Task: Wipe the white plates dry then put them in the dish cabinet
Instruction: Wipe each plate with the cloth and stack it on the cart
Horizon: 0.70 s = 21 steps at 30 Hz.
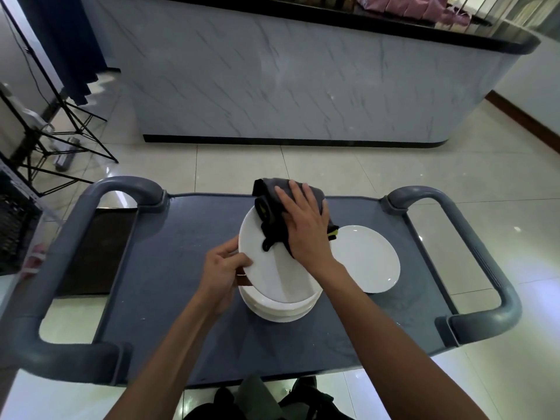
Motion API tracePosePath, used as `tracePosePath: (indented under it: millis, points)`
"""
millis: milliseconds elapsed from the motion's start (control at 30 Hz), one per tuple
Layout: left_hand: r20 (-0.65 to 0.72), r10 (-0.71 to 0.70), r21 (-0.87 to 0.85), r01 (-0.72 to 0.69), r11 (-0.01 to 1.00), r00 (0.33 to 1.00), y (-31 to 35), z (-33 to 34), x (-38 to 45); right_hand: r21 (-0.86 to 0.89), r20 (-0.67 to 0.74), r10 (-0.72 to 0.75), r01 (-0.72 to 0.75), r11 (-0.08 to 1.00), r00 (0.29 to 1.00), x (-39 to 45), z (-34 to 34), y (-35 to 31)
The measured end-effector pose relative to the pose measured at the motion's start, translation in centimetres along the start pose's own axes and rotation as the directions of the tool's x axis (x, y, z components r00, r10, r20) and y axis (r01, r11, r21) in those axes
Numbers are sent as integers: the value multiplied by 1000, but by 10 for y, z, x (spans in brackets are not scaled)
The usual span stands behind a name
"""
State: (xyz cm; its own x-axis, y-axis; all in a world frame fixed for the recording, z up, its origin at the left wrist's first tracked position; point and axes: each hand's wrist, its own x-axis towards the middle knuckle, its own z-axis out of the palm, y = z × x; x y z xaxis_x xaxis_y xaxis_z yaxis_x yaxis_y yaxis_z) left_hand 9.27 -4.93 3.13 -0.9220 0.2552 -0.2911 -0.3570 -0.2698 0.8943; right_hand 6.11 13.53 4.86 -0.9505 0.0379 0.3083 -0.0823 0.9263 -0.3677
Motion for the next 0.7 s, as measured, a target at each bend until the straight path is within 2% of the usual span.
tracePosePath:
  millis: [167,333,500,700]
  points:
    - [-69,14,-97,-21,995,998,0,1,-2,-3,-3,111,-111,994,994,-2,-5,16]
    - [-105,16,-156,-33,987,994,3,-1,1,34,-16,155,-154,987,988,-14,-5,22]
    - [-147,57,-216,-88,972,987,9,-5,7,268,-23,212,-198,943,977,-32,-1,19]
    - [-151,104,-189,-132,973,983,16,-12,14,408,15,291,-272,872,957,-49,7,7]
